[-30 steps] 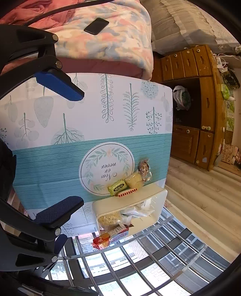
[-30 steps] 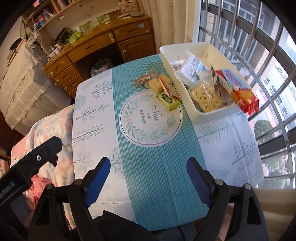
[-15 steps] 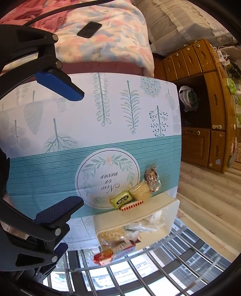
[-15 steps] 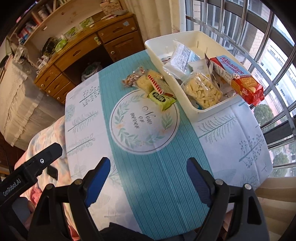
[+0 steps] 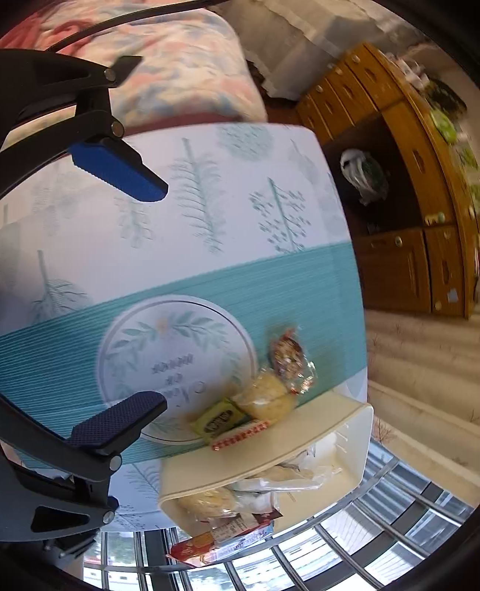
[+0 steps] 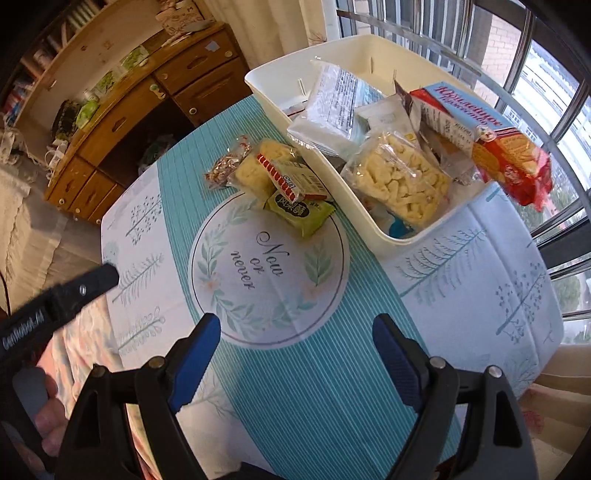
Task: Organize snacks
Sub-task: 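Move both tools toward the nut bag and red-striped packet beside the tray, then grasp the clear bag of brown nuts with the left tool while the right tool grasps the red-striped packet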
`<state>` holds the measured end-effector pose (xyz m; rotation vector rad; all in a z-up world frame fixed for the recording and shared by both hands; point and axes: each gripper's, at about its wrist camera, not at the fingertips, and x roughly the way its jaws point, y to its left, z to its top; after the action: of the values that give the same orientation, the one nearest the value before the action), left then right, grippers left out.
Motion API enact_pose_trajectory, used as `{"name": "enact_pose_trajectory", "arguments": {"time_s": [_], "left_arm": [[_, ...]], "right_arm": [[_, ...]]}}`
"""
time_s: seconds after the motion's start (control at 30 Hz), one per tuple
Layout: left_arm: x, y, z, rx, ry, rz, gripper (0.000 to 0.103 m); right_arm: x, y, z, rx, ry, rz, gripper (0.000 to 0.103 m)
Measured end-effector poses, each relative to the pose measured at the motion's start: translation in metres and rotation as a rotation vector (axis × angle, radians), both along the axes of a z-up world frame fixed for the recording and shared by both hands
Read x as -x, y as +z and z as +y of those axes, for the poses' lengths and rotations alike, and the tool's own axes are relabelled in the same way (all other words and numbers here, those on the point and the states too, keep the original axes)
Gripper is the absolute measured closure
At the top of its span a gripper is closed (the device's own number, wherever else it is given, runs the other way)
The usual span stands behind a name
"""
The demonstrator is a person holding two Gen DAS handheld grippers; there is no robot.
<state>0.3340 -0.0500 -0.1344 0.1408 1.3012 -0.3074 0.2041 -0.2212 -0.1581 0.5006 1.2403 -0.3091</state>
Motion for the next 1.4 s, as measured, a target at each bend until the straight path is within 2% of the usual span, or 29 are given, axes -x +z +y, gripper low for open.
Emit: {"name": "enact_pose_trajectory", "arguments": {"time_s": [0.2,0.4,0.57,0.73,1.0,1.3,1.4], "left_arm": [[-0.041,-0.008,-0.025,-0.045,-0.103,-0.033,0.001],[-0.078,-0.028,-0.050,-0.081,-0.195,-0.049,0.001],[-0.099,-0.053,-0.076,-0.080,-0.291,-0.050,0.001],[-0.113,-0.081,-0.104,-0.100,-0.353,-0.040,0.001],[-0.127,-0.113,-0.128,-0.109,-0.363,0.005,0.001],[-0.142,-0.124,-0.138,-0.080,-0.364,0.038,0.003],[-0.147,-0.127,-0.138,-0.054,-0.358,0.054,0.008]], "right_arm": [[-0.019,-0.019,0.003,-0.040,-0.002,-0.021,0.018],[-0.034,-0.034,0.003,-0.046,-0.047,-0.082,0.018],[-0.042,-0.054,-0.005,-0.055,-0.133,-0.113,0.018],[-0.044,-0.065,-0.013,-0.055,-0.238,-0.184,0.018],[-0.054,-0.070,-0.019,-0.044,-0.357,-0.303,0.018],[-0.076,-0.069,-0.020,0.068,-0.368,-0.333,0.018],[-0.081,-0.073,-0.021,0.085,-0.369,-0.320,0.023]]}}
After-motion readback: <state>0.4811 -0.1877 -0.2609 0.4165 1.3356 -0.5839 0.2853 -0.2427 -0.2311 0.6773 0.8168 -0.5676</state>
